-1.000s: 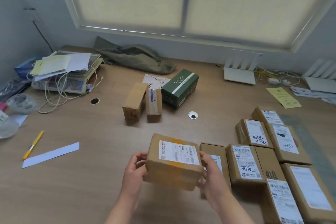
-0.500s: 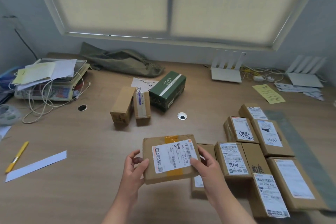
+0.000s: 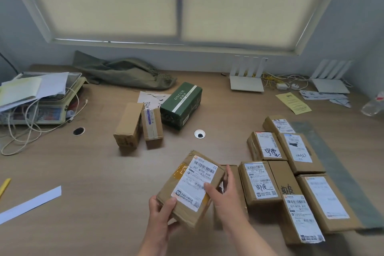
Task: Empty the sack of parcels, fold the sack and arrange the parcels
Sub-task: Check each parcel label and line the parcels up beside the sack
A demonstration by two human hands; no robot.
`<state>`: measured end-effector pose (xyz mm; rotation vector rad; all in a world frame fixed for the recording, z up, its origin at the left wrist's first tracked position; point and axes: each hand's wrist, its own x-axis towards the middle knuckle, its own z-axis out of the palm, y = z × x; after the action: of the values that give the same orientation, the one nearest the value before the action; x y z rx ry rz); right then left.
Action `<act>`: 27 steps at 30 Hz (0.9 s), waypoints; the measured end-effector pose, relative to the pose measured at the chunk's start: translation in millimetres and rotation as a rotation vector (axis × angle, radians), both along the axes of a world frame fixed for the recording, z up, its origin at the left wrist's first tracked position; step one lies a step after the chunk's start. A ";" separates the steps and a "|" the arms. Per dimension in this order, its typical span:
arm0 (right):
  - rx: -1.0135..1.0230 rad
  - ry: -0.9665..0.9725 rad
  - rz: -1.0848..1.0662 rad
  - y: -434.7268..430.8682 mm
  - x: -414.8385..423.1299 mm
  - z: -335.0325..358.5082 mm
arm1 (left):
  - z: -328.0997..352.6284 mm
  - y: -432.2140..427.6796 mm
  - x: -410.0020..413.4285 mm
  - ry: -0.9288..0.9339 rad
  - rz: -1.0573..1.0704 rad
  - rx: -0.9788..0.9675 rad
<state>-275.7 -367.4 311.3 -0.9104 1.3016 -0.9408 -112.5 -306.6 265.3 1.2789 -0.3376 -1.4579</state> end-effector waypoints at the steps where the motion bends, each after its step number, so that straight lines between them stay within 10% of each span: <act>1: 0.016 -0.021 -0.005 -2.0 2.6 -2.9 | -2.6 -3.2 -2.4 0.002 -0.002 0.010; 27: -0.168 0.388 0.083 -192.6 -87.0 2.9 | 5.3 -220.2 -84.4 -0.509 -0.459 -0.128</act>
<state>-362.7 -560.1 314.2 -1.3157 1.5110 -0.8437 -196.9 -526.8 270.5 1.5204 -1.1044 -1.4309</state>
